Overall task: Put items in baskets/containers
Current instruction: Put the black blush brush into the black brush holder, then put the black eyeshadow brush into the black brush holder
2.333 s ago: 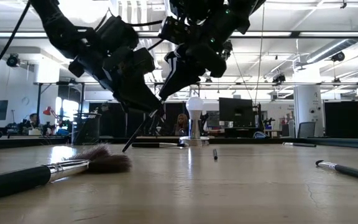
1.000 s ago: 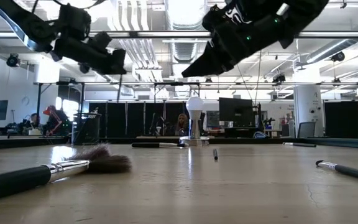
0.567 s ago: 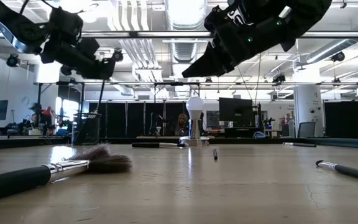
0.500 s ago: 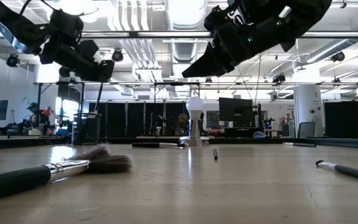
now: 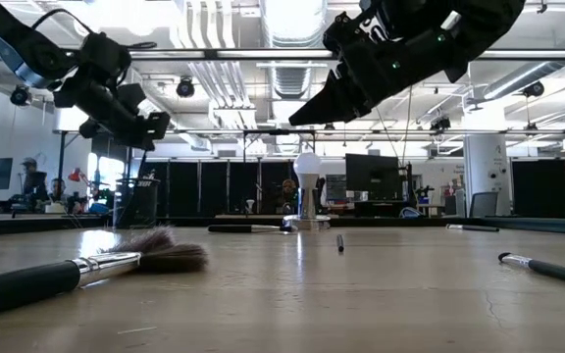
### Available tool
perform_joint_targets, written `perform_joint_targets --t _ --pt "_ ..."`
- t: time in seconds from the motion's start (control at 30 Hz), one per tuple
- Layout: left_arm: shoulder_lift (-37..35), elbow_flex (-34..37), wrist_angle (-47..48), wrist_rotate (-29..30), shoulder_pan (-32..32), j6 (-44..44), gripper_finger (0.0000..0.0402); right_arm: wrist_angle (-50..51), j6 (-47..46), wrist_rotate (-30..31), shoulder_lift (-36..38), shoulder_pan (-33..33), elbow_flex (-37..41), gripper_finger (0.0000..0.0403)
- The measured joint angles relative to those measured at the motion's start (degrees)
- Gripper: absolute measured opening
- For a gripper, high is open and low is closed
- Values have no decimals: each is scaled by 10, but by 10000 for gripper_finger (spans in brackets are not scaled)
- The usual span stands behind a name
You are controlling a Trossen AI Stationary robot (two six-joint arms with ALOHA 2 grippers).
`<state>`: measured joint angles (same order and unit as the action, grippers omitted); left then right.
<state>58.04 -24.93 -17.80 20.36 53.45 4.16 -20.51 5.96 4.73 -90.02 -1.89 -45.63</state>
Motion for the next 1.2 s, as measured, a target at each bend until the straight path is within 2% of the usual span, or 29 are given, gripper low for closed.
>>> perform_joint_targets --t 0.2,0.5,0.8,1.0,1.1,1.2 --pt "20 0 13 -17 12 29 7 -2 0 0 0 0 5 8" --pt "17 -20 114 -23 13 53 69 -20 -3 0 0 2 19 8" --pt "-10 -66 187 -37 11 49 78 -60 -18 3 -1 2 43 8" --pt "-55 -75 192 -127 -28 47 53 -60 -45 45 -1 5 43 8" --pt "-70 -60 166 -162 -78 48 22 -60 -54 45 -1 6 39 8" --pt "-73 -24 95 -182 -144 46 4 -60 -60 64 -1 5 39 8"
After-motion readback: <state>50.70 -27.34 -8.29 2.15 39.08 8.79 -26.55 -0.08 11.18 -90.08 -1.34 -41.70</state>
